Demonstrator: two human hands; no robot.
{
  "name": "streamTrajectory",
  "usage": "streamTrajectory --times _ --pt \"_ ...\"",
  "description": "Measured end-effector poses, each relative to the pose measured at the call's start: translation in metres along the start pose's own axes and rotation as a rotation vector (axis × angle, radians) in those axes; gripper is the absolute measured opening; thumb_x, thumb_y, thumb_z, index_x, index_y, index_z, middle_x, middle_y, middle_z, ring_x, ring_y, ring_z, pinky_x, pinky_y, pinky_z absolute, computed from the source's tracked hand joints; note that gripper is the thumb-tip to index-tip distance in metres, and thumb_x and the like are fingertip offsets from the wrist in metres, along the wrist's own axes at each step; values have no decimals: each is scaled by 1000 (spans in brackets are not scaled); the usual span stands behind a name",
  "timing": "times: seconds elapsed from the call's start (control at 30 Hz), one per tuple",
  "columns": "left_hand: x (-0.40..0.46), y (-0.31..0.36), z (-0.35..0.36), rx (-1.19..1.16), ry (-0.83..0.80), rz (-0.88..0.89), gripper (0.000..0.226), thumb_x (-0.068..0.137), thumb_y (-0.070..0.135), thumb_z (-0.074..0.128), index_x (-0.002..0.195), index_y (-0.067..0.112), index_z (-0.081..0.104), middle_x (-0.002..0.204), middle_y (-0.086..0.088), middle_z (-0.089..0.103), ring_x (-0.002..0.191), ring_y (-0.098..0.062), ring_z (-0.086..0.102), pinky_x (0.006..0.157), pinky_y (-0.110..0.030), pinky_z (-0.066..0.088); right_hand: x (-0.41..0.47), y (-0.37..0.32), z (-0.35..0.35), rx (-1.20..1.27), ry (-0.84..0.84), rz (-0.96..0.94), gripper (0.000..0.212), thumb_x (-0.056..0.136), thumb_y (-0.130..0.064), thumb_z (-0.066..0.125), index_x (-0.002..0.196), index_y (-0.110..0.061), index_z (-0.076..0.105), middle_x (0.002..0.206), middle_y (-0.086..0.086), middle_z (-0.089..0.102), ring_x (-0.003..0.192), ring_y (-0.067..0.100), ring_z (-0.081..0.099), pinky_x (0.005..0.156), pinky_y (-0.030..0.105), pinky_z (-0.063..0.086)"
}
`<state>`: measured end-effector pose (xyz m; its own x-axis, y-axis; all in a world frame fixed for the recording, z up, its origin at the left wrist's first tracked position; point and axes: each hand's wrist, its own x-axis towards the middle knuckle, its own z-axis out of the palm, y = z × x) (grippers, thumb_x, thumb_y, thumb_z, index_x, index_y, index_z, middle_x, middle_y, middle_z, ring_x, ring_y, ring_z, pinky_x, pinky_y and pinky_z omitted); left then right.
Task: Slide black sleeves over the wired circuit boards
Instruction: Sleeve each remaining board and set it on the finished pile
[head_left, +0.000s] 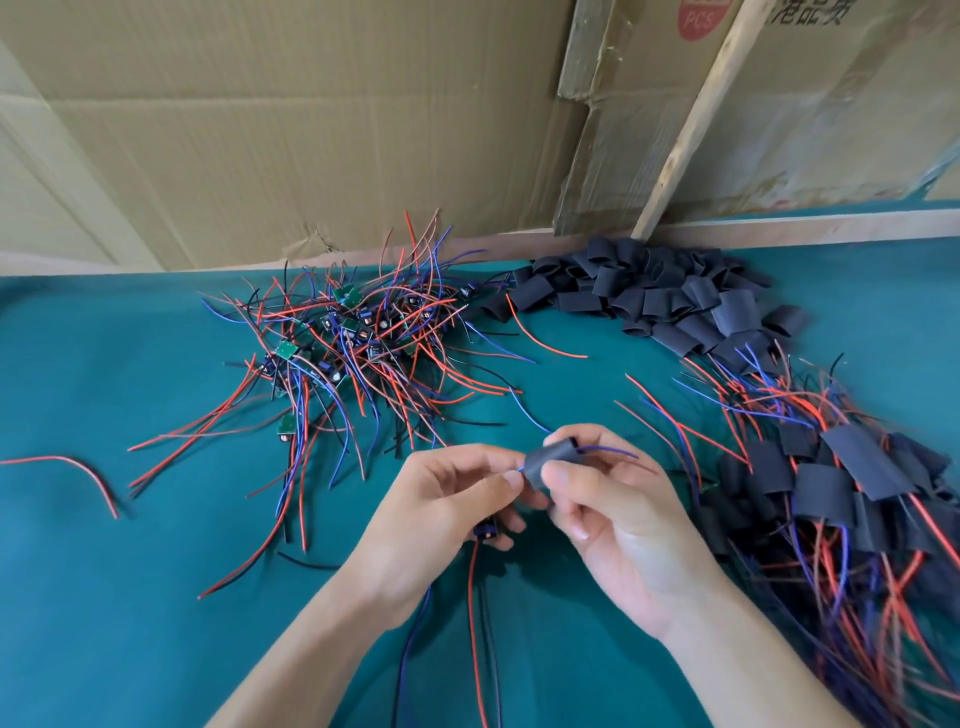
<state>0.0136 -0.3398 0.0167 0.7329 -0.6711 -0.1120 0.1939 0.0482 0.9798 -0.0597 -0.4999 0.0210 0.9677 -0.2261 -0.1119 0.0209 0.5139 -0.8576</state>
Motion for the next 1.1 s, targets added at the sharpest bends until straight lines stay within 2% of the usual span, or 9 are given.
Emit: streamTrajectory --times 0.07,0.2,0.27,0.37,0.47,0.57,0.7,0.87,1.1 --pt "0 -1 0 -12 3 -3 18 92 18 68 108 21 76 90 -10 76 73 -17 64 64 -27 54 0 1 1 -145 21 -39 26 58 -18 87 80 -19 74 76 13 66 64 26 48 47 21 36" --pt "1 -2 1 -32 -13 -9 20 91 18 68 110 21 74 96 -12 76 79 -19 67 69 -29 57 1 0 -4 -189 65 -85 25 67 -15 89 83 -8 71 80 16 71 55 18 47 47 22 37" --pt "2 -3 -1 -72 -55 -31 30 85 10 60 112 18 73 107 -14 75 88 -22 70 74 -30 57 1 -1 -5 -215 90 -108 24 67 -6 91 81 -10 72 83 19 72 54 19 47 49 23 39" --pt "2 -3 -3 -116 -98 -47 55 72 -5 48 123 9 65 122 -15 71 113 -25 68 87 -32 56 1 -2 -7 -231 141 -128 21 62 -20 89 76 -12 77 78 15 71 54 18 49 50 25 42" --pt "2 -4 -1 -151 -86 -34 59 72 -9 51 128 7 61 126 -17 69 121 -25 65 99 -35 55 2 -5 -9 -193 177 -124 20 60 -22 87 75 -14 77 78 17 71 52 16 47 49 23 41" --pt "1 -5 -1 -140 -73 -68 54 76 -3 63 129 9 60 119 -17 72 114 -28 69 100 -36 55 2 -8 -9 -58 155 -68 11 63 -15 84 68 -20 76 79 10 73 56 14 52 48 19 40" --pt "0 -4 2 -140 -55 -128 33 85 2 75 116 1 64 105 -24 74 94 -35 72 87 -36 61 4 -10 -12 94 167 -30 16 64 -9 80 65 -23 73 83 10 72 61 12 55 46 17 40" --pt "2 -3 2 -72 44 -79 33 74 11 82 101 -1 67 89 -20 75 78 -24 72 70 -26 58 5 -7 -12 -92 169 -80 21 63 -12 88 72 -21 72 82 8 71 67 21 52 49 21 43" --pt "4 -6 1 213 170 38 19 79 4 84 84 20 75 81 2 77 73 -11 71 71 -21 55 3 8 -6 -344 188 -193 20 75 -16 83 91 -15 73 83 13 75 62 20 62 52 25 49"
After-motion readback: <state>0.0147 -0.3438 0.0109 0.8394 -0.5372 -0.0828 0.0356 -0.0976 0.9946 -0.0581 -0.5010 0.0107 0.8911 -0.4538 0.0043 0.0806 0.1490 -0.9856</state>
